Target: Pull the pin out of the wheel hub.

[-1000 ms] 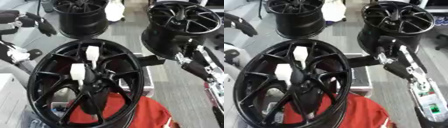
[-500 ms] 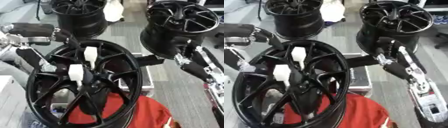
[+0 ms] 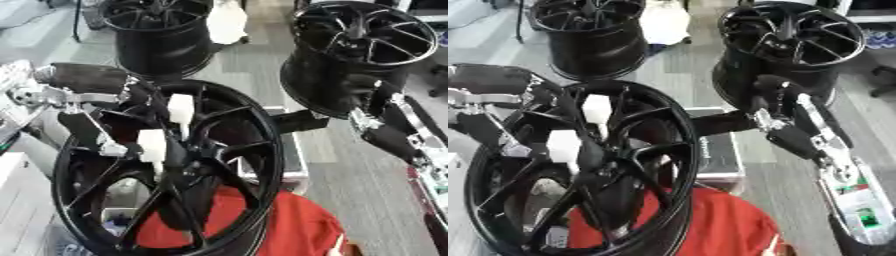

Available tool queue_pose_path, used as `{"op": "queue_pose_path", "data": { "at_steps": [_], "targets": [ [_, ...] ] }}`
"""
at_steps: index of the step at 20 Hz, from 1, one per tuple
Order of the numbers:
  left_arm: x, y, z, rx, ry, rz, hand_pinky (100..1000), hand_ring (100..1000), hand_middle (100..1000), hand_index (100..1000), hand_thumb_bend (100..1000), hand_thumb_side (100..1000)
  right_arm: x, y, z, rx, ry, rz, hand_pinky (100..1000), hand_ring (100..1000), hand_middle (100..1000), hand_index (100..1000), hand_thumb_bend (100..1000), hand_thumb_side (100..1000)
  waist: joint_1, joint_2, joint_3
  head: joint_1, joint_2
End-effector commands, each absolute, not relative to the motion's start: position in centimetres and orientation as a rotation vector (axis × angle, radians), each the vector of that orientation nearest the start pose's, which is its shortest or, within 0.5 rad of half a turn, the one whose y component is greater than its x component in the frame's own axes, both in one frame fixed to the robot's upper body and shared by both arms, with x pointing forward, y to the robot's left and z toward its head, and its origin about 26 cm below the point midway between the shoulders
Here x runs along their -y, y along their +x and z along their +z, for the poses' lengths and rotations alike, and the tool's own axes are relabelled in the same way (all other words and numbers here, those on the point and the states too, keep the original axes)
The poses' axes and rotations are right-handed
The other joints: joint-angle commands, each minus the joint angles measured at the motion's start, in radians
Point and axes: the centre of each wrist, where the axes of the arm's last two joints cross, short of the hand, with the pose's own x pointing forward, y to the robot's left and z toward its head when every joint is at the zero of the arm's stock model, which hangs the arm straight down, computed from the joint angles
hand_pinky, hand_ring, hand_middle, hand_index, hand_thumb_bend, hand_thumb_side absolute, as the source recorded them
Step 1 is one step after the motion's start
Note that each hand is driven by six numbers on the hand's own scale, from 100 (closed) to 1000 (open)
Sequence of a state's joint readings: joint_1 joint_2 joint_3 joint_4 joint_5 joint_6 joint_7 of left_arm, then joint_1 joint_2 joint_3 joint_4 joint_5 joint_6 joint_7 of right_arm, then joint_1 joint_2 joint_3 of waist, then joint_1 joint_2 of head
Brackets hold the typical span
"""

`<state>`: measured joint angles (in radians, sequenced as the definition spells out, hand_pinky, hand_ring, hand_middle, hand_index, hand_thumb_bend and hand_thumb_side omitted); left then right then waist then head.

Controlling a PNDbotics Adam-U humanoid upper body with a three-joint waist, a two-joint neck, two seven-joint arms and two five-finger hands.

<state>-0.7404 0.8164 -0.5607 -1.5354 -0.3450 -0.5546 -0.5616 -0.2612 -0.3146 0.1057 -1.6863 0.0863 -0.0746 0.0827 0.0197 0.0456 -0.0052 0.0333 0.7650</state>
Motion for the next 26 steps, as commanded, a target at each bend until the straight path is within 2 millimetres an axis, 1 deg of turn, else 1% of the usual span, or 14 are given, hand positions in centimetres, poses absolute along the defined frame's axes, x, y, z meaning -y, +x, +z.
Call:
{"op": "queue_pose_path", "data": {
  "at_steps": [1,5,8,15,19,22,23,24,26],
  "targets": [
    [-26.1,38.5,22.0,-1.339,-0.159,2.851,652,708,753,872,316,524,26.2,33.1,11.3,1.971,-0.159,0.581,709,719,799,864,100,384,0.002,-0.012,-0.001,0.001,0.004],
    [-26.1,38.4,21.5,-1.315,-0.15,2.864,627,684,733,858,318,530,26.2,33.1,11.2,1.97,-0.157,0.581,709,719,799,864,100,384,0.003,-0.012,-0.001,0.001,0.005],
    [-26.2,38.4,21.2,-1.3,-0.149,2.879,620,680,734,859,316,523,26.2,33.1,11.2,1.97,-0.157,0.58,709,719,799,864,100,384,0.003,-0.012,-0.001,0.0,0.004],
    [-26.3,38.5,20.2,-1.286,-0.136,2.904,623,684,744,861,289,494,26.2,33.1,11.1,1.969,-0.157,0.578,709,719,799,864,100,386,0.002,-0.012,-0.002,-0.001,0.004],
    [-26.4,38.5,19.4,-1.279,-0.12,2.922,609,667,734,857,274,484,26.1,33.1,11.2,1.971,-0.155,0.578,709,719,799,864,100,386,0.001,-0.011,-0.003,-0.002,0.003],
    [-26.4,38.5,18.9,-1.261,-0.109,2.933,566,616,687,822,232,430,26.2,33.1,11.2,1.97,-0.158,0.576,709,719,799,864,100,385,0.001,-0.011,-0.004,-0.002,0.003],
    [-26.4,38.4,18.8,-1.257,-0.106,2.936,564,614,684,819,228,424,26.2,33.2,11.2,1.97,-0.158,0.576,709,719,799,864,100,385,0.001,-0.011,-0.004,-0.002,0.003],
    [-26.4,38.4,18.7,-1.252,-0.104,2.94,550,597,667,811,199,377,26.2,33.2,11.2,1.971,-0.156,0.575,709,719,799,864,100,385,0.001,-0.01,-0.003,-0.002,0.003],
    [-26.6,38.3,18.4,-1.242,-0.098,2.949,531,574,644,800,156,314,26.2,33.2,11.2,1.97,-0.156,0.577,709,719,799,863,100,386,0.001,-0.01,-0.003,-0.003,0.002]
  ]
}}
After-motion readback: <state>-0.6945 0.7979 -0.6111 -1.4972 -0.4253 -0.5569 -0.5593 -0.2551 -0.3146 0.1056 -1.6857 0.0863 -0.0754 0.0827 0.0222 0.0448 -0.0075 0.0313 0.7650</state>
